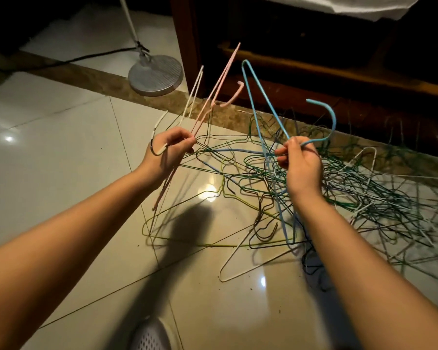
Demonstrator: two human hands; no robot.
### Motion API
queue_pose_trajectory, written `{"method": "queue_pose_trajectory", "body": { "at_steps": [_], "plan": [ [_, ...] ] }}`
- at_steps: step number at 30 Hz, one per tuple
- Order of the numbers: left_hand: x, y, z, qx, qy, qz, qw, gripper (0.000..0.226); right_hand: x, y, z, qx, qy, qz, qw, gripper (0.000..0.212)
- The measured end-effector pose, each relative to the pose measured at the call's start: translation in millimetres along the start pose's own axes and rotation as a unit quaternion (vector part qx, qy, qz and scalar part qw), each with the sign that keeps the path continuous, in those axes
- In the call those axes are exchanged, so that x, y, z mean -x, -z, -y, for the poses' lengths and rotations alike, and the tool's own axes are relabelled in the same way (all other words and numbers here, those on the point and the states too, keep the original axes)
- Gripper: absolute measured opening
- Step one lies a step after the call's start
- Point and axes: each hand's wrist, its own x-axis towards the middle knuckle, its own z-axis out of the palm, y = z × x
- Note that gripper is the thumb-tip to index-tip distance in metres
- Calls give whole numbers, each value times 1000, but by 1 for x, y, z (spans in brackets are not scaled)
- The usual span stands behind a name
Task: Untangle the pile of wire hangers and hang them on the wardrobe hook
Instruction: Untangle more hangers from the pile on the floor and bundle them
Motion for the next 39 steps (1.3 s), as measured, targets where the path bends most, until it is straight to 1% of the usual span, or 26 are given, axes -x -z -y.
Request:
{"method": "queue_pose_trajectory", "body": {
  "at_steps": [5, 8, 10, 13, 16, 17, 18, 21, 23, 26, 28, 31, 33, 35, 37, 39],
  "plan": [
    [-4, -1, -18, -32, -57, -60, 996, 9, 2, -12, 14, 34, 60, 13, 997, 25],
    [-12, 4, -16, -55, -76, -73, 993, 10, 9, -17, 17, 41, 71, 48, 996, 21],
    [-14, 4, -7, -62, -65, -60, 994, 11, 14, -21, 16, 30, 61, 54, 996, 21],
    [-9, -1, 8, -82, -52, -33, 995, 15, 22, -24, 9, 21, 42, 43, 998, 25],
    [-3, -6, 11, -89, -56, 5, 994, 6, 28, -27, 1, 26, 25, 49, 998, 26],
    [-2, -7, 9, -82, -57, 23, 995, 6, 29, -28, 0, 34, 22, 56, 998, 25],
    [-1, -7, 7, -69, -53, 42, 995, 6, 30, -29, -2, 38, 26, 65, 997, 22],
    [-1, -6, 1, -47, -48, 80, 995, 7, 33, -32, 1, 78, 74, 108, 988, 12],
    [2, -9, 1, -59, -53, 105, 991, 6, 32, -38, 4, 99, 78, 127, 984, 21],
    [9, -19, 4, -88, -54, 155, 983, 7, 30, -53, 8, 82, 32, 111, 990, 40],
    [14, -25, 5, -107, -71, 182, 975, 8, 29, -60, 5, 67, 9, 79, 995, 43],
    [16, -29, 6, -149, -85, 207, 963, 12, 27, -66, 0, 85, 14, 21, 996, 36],
    [14, -31, 7, -176, -91, 205, 958, 9, 24, -69, 1, 109, 19, 18, 994, 31],
    [13, -28, 8, -149, -86, 205, 963, 5, 18, -75, 7, 110, 17, 34, 993, 25],
    [13, -19, 6, -116, -89, 200, 969, 12, 11, -80, 13, 107, 26, 36, 993, 25],
    [11, -4, 2, -122, -97, 163, 974, 25, 4, -83, 15, 92, 31, 27, 995, 19]
  ]
}}
